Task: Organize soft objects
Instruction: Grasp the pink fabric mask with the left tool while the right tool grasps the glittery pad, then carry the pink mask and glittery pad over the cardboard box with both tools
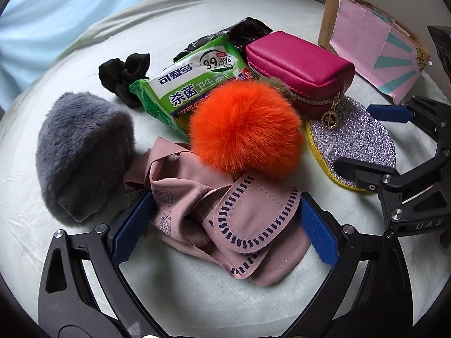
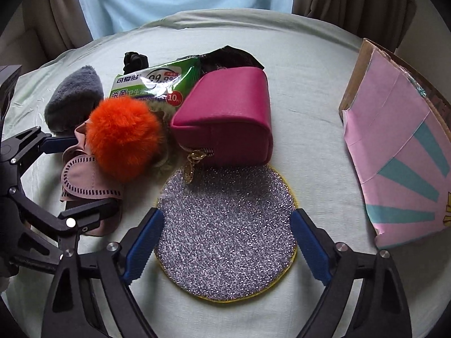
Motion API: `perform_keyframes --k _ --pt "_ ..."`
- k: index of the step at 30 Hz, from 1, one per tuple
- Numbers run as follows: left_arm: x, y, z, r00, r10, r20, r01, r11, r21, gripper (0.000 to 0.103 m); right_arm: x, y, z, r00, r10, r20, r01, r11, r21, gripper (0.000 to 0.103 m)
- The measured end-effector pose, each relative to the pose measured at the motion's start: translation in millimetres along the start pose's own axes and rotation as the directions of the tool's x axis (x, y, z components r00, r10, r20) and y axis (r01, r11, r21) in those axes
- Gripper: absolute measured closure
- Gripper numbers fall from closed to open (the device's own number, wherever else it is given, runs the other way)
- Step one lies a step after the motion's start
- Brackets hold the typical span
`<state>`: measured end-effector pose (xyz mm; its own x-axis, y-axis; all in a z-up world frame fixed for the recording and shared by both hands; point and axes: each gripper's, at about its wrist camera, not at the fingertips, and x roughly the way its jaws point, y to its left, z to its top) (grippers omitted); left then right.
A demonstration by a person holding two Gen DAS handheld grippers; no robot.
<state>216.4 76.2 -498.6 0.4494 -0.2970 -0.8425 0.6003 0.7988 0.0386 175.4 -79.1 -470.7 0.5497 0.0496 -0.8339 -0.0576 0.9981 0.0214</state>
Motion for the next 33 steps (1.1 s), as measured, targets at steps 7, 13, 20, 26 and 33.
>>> perform_keyframes --k 7,13,20,26,33 --pt "-11.6 13.3 -3.7 1.0 -0.009 0.009 0.01 1.0 -0.03 0.037 -6.9 8.0 -5.7 1.0 -0.001 -0.002 0.001 1.0 0.005 0.032" --pt "-18.1 8.9 -1.4 1.0 -0.015 -0.002 0.015 0.999 -0.041 0.061 -16.7 21.9 -8.6 1.0 0.005 0.001 -0.005 1.0 0.0 0.056" --pt "-41.7 11.4 1.9 0.999 -0.024 -0.047 0.019 0.995 -0.094 0.074 -36.9 25.0 -9.6 0.999 0.036 -0.019 -0.035 0.998 0.057 0.068" --pt "-80.0 6.3 2.1 0.997 -0.024 -0.076 0.013 0.99 -0.138 0.075 -78.2 23.1 -0.4 1.0 0.031 -0.005 -0.03 0.998 0.056 0.068" --pt "-141.7 -9.4 40.3 0.999 0.009 -0.035 -0.015 0.985 -0.171 0.075 -144.7 -0.9 32.6 0.998 0.031 0.06 -0.037 0.995 0.095 0.068"
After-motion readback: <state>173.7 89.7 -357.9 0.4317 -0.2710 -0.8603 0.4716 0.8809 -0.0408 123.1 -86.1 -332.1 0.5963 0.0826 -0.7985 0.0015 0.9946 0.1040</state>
